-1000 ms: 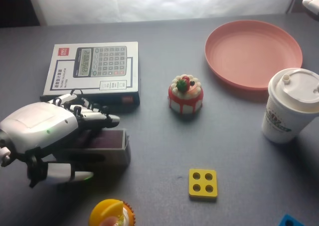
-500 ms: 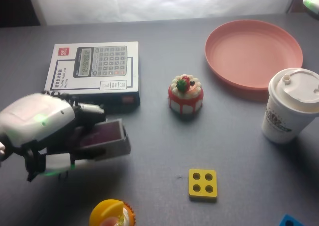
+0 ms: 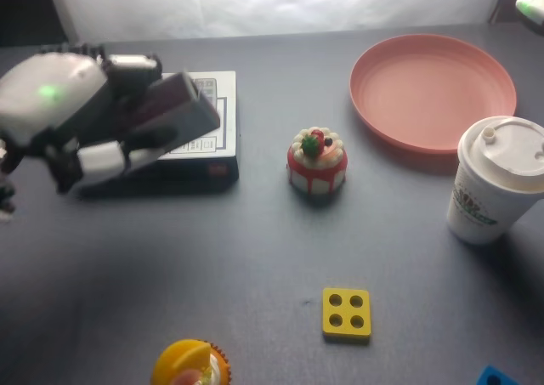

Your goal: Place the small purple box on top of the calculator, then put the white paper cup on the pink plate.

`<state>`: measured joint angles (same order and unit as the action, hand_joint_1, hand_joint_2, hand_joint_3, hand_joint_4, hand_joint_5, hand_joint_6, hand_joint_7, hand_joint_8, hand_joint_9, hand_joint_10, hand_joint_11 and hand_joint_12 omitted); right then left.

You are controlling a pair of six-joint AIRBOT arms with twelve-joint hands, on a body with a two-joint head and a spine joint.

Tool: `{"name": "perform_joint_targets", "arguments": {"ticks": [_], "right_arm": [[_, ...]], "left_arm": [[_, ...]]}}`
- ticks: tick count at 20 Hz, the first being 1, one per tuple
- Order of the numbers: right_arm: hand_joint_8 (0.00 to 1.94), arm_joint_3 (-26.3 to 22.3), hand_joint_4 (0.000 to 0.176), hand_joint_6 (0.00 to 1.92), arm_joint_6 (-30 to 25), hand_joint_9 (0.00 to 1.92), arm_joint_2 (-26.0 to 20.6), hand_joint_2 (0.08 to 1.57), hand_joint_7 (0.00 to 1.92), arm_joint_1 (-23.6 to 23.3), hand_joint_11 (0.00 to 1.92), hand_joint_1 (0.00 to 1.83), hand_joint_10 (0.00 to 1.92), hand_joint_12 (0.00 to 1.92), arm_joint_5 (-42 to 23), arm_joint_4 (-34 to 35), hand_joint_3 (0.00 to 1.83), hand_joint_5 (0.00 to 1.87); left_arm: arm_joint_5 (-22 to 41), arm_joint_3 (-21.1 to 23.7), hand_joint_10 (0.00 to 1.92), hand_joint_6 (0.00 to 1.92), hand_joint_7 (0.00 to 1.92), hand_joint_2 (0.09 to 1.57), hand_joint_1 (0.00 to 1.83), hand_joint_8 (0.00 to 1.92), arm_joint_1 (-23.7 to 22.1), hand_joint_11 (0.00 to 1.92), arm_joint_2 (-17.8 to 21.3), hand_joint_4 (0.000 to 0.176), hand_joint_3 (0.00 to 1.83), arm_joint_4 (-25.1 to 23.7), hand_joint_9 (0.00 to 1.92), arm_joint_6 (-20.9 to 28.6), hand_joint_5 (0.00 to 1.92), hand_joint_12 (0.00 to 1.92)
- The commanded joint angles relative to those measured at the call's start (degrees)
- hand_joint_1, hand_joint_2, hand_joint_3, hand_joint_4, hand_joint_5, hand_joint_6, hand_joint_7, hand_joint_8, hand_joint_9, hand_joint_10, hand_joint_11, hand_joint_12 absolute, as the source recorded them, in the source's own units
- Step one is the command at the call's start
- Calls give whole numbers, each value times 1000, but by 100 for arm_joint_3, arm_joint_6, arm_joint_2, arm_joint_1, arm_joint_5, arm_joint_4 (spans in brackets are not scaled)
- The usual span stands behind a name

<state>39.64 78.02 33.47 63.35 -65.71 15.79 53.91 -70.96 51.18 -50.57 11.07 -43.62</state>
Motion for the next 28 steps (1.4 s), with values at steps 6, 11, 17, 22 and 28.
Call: {"name": "perform_joint_targets", "arguments": {"ticks": [6,11,17,22,28], "right_arm": [[0,57,0,0,-31,0,51,1328,0,-48,0,196,0,0,-729,-13,2,0],[0,69,0,0,-47,0,63,1325,0,-48,0,195,0,0,-730,-13,0,0],[0,67,0,0,-72,0,62,1326,0,-48,0,195,0,0,-739,-13,0,0],[0,81,0,0,-399,0,39,1265,0,-10,0,252,0,0,-784,-140,0,0],[0,318,0,0,-1357,0,65,1103,0,71,9,569,0,583,-473,-425,0,0]], "left_arm": [[-469,-882,1804,1200,842,1190,1229,1303,-537,1013,-577,0,0,551,932,-29,813,1921],[-1095,-1344,1339,647,777,1213,1299,1369,-772,589,-960,0,0,704,657,-148,587,1809],[-876,-1154,39,0,33,1059,908,0,-833,0,-854,47,0,657,17,-270,129,688],[-112,-601,0,0,0,966,750,0,-801,29,-447,112,0,401,0,-279,0,15],[1114,216,0,23,0,1058,752,0,-717,0,82,113,25,-381,0,-99,55,0]]}}
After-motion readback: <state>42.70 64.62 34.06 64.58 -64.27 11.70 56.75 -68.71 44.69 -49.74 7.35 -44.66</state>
